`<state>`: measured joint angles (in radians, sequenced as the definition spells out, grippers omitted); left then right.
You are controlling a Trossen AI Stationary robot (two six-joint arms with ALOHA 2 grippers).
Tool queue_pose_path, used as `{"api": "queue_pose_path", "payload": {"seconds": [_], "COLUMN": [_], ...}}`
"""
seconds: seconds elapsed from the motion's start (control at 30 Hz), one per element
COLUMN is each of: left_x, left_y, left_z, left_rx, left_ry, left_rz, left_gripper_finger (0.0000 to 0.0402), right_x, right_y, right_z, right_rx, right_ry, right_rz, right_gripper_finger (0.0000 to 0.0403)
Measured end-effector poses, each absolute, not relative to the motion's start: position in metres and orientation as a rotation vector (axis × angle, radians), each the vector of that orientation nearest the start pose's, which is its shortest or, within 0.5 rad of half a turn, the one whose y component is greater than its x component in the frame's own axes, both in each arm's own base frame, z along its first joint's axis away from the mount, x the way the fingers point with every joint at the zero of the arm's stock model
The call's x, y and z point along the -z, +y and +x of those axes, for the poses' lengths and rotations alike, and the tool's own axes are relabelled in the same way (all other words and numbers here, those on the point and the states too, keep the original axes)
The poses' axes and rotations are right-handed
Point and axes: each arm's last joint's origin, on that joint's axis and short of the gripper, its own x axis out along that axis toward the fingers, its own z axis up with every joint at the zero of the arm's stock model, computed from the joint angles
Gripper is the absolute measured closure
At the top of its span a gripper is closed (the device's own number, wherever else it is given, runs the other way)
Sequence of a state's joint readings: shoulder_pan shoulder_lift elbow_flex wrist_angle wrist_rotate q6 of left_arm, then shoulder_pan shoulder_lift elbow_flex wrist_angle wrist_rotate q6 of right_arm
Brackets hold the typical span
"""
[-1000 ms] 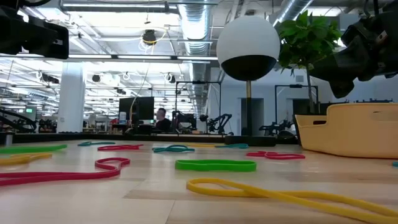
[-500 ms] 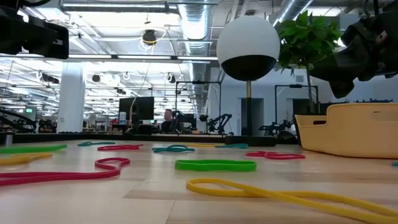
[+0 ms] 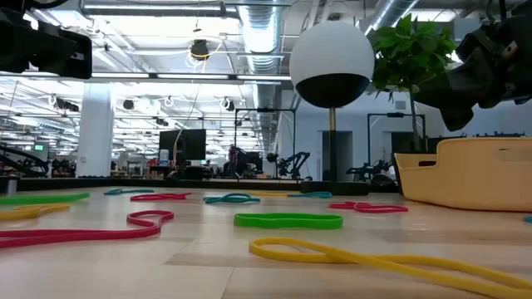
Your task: Pick and place items into bin
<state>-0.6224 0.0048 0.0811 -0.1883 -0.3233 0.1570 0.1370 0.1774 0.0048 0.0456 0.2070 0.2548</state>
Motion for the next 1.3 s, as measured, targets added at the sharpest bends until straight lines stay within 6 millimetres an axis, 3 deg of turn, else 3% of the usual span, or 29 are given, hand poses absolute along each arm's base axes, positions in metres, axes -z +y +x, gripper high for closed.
{"api": "queue_pose_path", "payload": {"seconds": [0.6, 1.0, 1.3], "left_x": [-0.174, -0.174, -0.187], "left_y": [-0.045, -0.045, -0.045], "left_z": [0.079, 0.079, 0.080], "left_rx": [0.306, 0.295, 0.281], "left_ry": [0.057, 0.064, -0.062], "left_rz": [0.230, 0.156, 0.080], "left_gripper_finger": [0.0296, 0.0296, 0.0296], "right_x": [-0.155, -0.155, -0.160], "right_y": [0.009, 0.009, 0.005], "right_z": [0.107, 0.107, 0.107], "right_rx": [0.085, 0.085, 0.168], "right_ry": [0.116, 0.115, 0.052], "right_rz": [0.233, 0.233, 0.177], "right_gripper_finger": [0.0294, 0.0294, 0.0294]}}
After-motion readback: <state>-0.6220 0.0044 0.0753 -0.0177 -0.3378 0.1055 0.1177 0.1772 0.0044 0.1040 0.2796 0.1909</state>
